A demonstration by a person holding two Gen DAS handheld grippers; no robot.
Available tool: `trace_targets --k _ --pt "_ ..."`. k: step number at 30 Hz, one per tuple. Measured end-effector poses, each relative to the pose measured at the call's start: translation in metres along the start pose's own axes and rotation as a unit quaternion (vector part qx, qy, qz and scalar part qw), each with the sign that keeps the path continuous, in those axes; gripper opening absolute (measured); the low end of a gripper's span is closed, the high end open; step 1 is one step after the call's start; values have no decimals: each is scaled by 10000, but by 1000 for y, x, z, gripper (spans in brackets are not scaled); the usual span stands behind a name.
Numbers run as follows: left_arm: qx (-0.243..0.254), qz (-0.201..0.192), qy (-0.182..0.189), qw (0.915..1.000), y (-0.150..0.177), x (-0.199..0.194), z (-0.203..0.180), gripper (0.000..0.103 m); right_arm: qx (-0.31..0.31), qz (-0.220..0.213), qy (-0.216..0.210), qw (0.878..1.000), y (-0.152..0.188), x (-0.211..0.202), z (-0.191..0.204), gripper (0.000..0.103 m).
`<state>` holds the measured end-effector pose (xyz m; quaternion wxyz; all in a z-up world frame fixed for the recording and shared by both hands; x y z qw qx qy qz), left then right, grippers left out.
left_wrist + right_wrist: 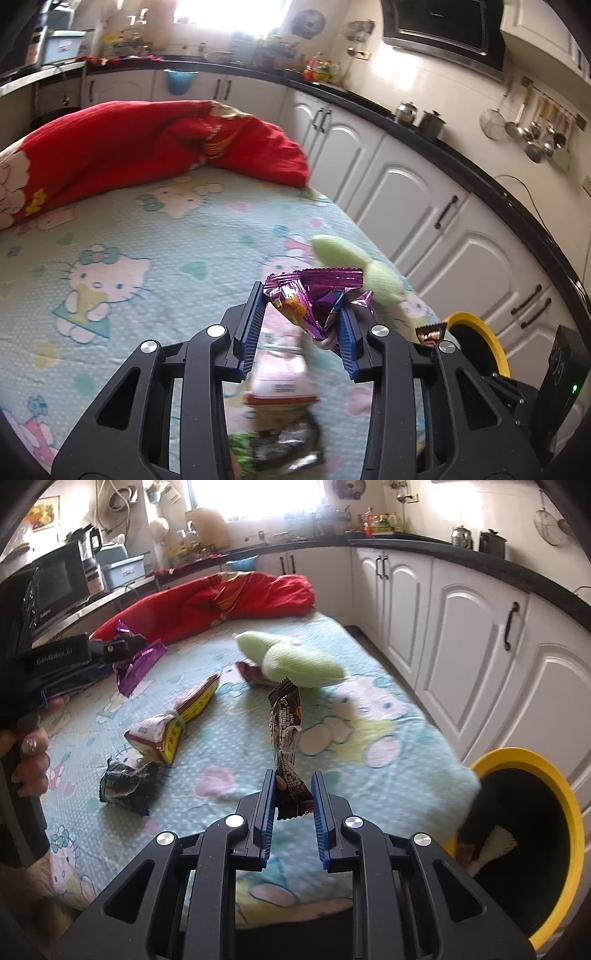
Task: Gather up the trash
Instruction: 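Carry the purple wrapper and candy bar over the yellow bin with both tools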
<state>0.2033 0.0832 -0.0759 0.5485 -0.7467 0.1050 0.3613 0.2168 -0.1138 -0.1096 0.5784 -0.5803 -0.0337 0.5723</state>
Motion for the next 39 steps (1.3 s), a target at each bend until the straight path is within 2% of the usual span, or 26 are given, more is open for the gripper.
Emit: trace_targets --k 21,39 --pt "703 -109 570 9958 15 -12 -102 29 704 -566 671 9936 13 -81 -86 19" --pt "1219 -163 1020 9871 36 -22 -178 29 1386 -848 1170 9798 45 -133 -149 19"
Point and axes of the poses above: each gripper's, at about its wrist camera, not at the fingertips, and x roughly the way its jaws point, z to its left, y to its underside, the point moved 10 cm from there along x, roughly the way its jaws point, and after that the axes turned 15 degrees about -y, right-handed, at the moved point
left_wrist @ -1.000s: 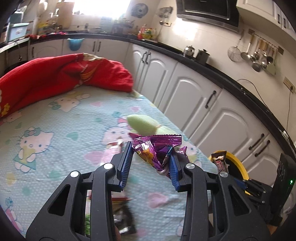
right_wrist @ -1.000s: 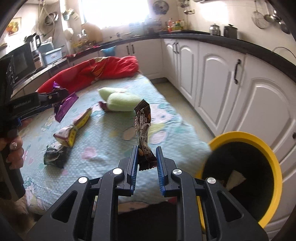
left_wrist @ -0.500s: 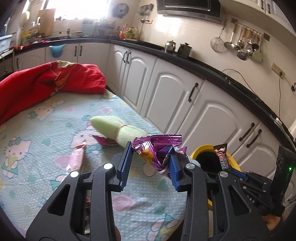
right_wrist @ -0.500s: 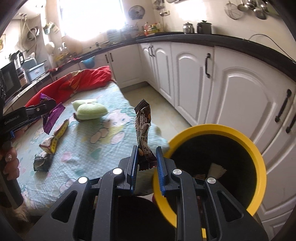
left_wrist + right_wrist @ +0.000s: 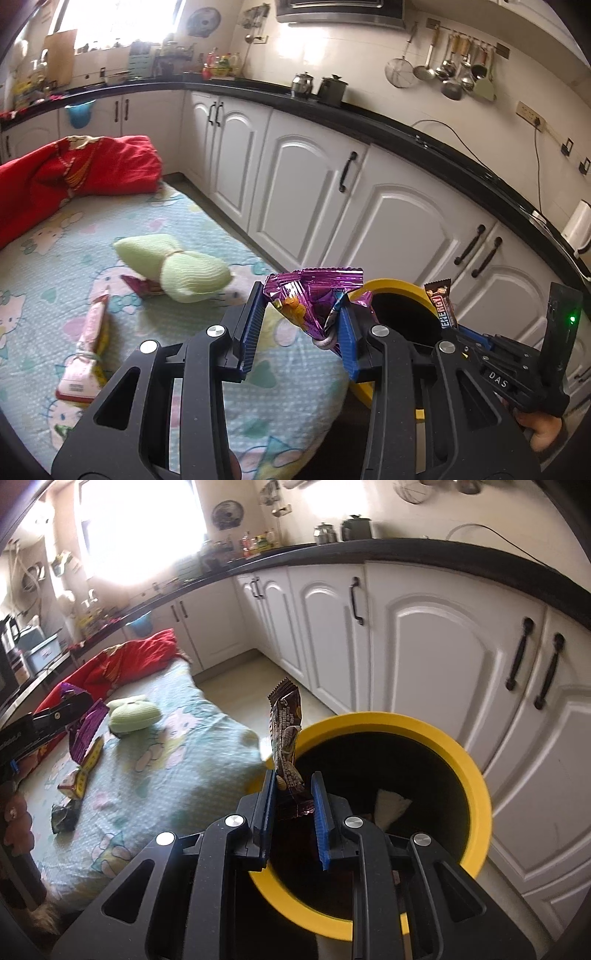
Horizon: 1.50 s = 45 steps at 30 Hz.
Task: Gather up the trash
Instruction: 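Carry the purple wrapper and candy bar over the yellow bin with both tools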
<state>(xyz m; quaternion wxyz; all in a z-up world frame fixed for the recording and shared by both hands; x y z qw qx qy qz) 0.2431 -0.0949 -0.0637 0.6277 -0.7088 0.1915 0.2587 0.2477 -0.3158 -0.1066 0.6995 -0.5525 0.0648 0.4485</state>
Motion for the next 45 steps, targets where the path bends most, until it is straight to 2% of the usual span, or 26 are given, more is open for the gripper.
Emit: trace_targets --k 9,25,34,45 --pt "340 42 217 9992 10 6 -43 29 188 -6 372 9991 9 -12 -35 19" --pt "884 197 579 9942 36 21 -114 30 595 -9 646 9961 26 -23 -76 19" --pt "1011 272 677 9922 41 30 -134 30 739 90 650 9951 37 -20 -85 19" --pt "1150 547 770 9889 55 53 -152 31 892 279 634 9936 52 -14 -93 20"
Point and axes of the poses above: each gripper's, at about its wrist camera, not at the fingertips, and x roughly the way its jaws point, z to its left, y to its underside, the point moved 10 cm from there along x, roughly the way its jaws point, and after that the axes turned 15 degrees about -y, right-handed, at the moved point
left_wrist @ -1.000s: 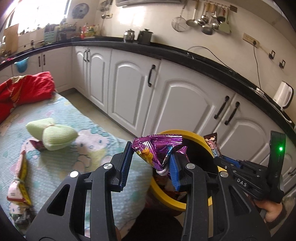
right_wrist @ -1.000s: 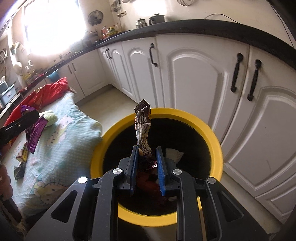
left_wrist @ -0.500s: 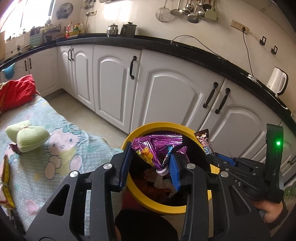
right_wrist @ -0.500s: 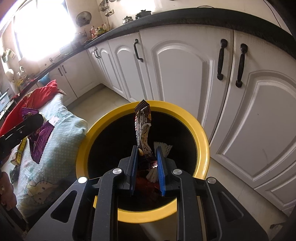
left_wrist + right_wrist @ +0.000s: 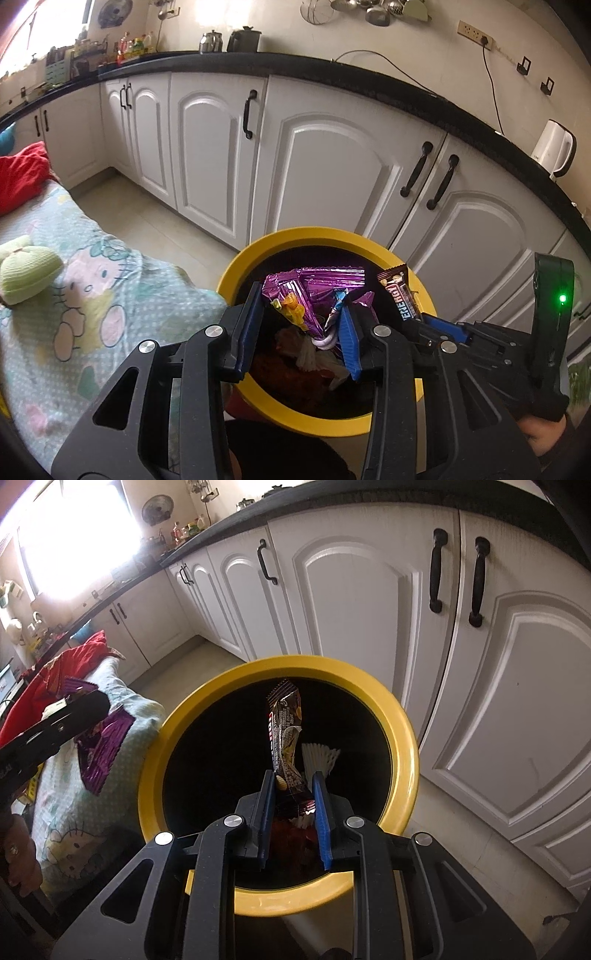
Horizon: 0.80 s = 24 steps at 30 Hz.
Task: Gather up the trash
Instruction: 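Carry the purple wrapper and candy bar over the yellow bin with both tools, then open both tools to drop the wrapper and candy bar into the bin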
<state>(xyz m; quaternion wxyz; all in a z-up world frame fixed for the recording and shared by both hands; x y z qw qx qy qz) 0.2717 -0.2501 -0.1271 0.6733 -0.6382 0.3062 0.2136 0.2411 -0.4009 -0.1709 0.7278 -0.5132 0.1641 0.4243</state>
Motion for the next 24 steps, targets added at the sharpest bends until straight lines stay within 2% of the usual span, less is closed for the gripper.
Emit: trace_targets --k 10,13,18,19,24 --pt "12 228 42 9997 6 19 -5 34 105 64 6 9999 6 4 -2 23" --pt "-12 256 29 9997 8 20 -2 40 167 37 37 9998 6 3 -5 26" --pt "-75 281 -6 9996 8 19 3 52 224 -30 70 9997 4 -1 -8 35" --pt "-90 281 -17 9996 8 18 5 58 247 -64 77 9996 4 -3 -9 39" --pt "-272 262 -81 9993 6 9 20 85 311 -190 139 9992 0 -8 -11 48"
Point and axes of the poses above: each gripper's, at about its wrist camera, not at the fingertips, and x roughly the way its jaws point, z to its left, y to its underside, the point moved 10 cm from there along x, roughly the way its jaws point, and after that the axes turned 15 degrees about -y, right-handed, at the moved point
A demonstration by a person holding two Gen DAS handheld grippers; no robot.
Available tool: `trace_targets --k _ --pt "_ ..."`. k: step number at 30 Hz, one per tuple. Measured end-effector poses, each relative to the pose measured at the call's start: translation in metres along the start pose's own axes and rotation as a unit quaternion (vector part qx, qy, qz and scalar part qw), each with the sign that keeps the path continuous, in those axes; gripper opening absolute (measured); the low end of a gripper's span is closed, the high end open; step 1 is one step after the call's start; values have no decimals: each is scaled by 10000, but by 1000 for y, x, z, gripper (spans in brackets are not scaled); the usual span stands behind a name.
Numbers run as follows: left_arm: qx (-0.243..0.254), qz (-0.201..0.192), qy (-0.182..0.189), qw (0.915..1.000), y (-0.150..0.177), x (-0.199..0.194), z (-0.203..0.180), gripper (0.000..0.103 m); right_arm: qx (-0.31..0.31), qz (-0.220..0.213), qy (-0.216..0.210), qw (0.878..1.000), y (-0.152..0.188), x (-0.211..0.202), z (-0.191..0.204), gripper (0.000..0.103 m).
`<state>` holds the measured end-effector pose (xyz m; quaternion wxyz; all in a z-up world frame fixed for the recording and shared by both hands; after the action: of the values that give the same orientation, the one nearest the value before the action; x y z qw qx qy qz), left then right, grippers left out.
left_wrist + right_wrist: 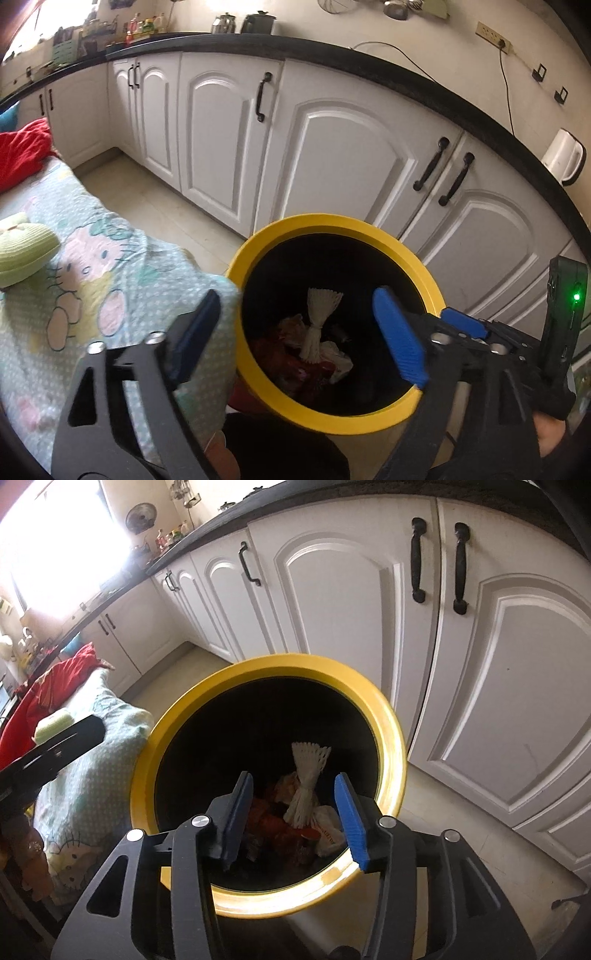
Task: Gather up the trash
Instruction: 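Open both tools to drop the wrapper and candy bar into the bin, then move both tools back to the bed toward the remaining trash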
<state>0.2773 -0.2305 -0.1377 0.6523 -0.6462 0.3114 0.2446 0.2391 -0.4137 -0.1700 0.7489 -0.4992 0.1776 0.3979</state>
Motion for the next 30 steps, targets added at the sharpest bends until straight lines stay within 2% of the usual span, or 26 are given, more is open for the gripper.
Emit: trace_targets --k 1,2,6,12,24,30 --pt "-35 -11 -41 10000 -1 -2 3 92 13 -37 -8 10000 -1 -2 1 51" --pt "-72 -32 -84 9999 -2 -4 8 92 12 -61 -9 10000 -1 -3 2 52" --pt "-217 -105 -291 9993 -3 -14 30 92 -40 -135 -22 9999 -6 -5 9 56" --pt "-351 -237 -530 9977 -1 -31 61 92 -230 -221 -160 9994 -11 -8 31 56" --pt "-604 -682 -1088 9899 -4 -73 129 92 -1149 -240 -503 9918 -16 -7 106 57" --pt "-828 -779 -1291 9851 -3 -86 163 92 -1515 -188 -614 9864 -14 -4 139 57"
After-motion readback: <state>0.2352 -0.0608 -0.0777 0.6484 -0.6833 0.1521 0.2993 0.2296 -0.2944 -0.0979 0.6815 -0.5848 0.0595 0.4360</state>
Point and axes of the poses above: each gripper's, at about its wrist camera, not at the fingertips, and x roughly the way its jaws point, z to its left, y to its underside, the point moved 10 cm from there along x, roughly the way its jaws point, and after that the axes turned 15 degrees about -y, right-handed, at the moved point
